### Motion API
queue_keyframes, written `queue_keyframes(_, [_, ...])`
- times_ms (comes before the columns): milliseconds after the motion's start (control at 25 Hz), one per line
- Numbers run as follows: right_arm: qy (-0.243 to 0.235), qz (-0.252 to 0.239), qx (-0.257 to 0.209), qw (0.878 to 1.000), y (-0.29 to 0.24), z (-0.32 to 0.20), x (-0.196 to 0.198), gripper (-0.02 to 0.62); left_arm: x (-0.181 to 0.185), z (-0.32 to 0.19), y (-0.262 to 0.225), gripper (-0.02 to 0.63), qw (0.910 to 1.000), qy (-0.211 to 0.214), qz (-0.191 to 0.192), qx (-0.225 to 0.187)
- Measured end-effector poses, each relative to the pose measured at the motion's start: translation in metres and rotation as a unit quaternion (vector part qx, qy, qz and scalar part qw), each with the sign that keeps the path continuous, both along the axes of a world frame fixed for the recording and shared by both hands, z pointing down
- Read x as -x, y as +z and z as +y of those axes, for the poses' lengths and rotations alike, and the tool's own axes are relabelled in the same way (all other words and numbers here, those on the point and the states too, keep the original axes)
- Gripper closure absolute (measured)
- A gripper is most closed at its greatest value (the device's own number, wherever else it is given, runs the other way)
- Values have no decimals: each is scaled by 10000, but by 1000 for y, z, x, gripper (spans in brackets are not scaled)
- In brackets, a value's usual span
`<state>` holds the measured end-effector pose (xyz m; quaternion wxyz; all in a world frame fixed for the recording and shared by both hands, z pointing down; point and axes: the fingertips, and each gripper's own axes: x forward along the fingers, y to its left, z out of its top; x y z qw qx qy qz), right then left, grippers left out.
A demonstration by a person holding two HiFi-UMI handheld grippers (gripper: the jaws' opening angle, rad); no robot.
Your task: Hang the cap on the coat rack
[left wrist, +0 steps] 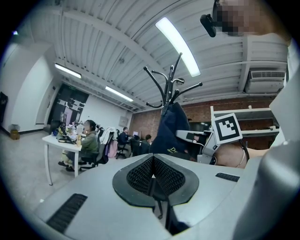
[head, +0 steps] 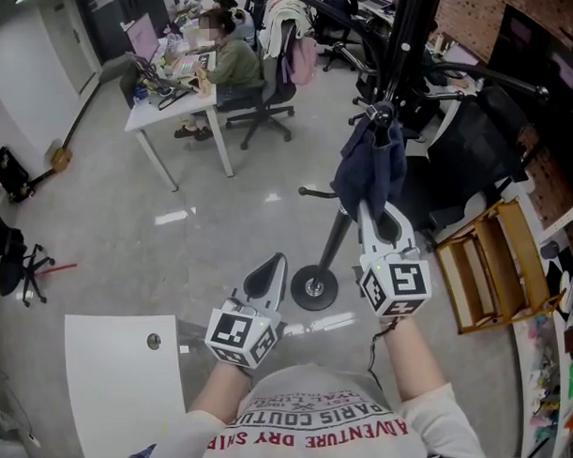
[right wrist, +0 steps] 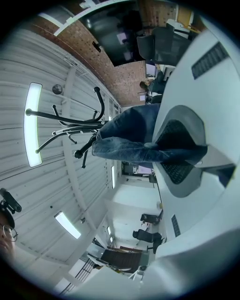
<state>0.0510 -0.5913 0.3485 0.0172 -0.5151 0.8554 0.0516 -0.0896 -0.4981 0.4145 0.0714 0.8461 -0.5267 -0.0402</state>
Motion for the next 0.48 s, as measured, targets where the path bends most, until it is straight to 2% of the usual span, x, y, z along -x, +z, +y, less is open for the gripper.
queue_keyframes(240, [99, -101, 131, 9998, 10, 9, -7, 565, -1, 6, 2, 601, 10000, 84, -16, 8])
queue_keyframes(480, [233, -305, -33, 9993, 2, 36, -17, 547, -5, 12, -3, 601, 9998, 205, -25, -75])
